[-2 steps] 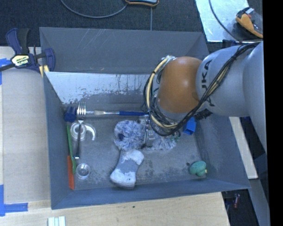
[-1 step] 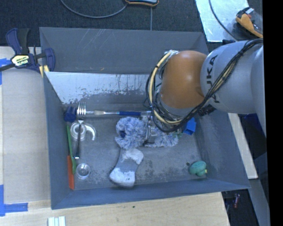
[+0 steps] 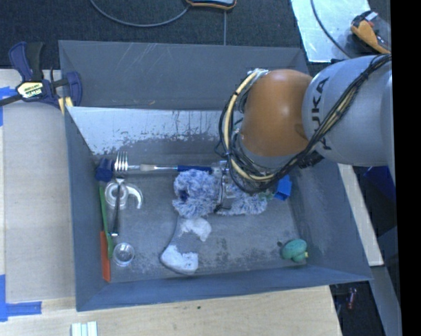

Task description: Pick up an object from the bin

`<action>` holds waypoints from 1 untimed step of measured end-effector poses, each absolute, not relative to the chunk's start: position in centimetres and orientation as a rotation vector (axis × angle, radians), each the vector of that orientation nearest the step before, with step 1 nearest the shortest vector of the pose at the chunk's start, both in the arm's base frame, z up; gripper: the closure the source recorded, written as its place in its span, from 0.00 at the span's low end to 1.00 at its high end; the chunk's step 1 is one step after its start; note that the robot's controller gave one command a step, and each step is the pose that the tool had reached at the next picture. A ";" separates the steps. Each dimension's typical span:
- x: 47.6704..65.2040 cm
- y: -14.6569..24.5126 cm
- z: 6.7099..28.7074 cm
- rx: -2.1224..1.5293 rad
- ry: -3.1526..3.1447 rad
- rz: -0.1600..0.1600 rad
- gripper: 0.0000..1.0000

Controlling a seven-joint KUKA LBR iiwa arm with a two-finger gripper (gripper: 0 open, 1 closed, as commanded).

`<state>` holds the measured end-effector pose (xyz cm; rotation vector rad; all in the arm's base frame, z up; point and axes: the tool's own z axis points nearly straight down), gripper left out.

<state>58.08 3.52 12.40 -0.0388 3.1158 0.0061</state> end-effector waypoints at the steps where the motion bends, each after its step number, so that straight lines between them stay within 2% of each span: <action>1: 57.8 3.5 14.5 -0.038 3.125 0.005 1.00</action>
Offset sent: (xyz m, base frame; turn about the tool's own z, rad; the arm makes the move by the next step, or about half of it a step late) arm -0.0012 -0.0002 0.0526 0.0002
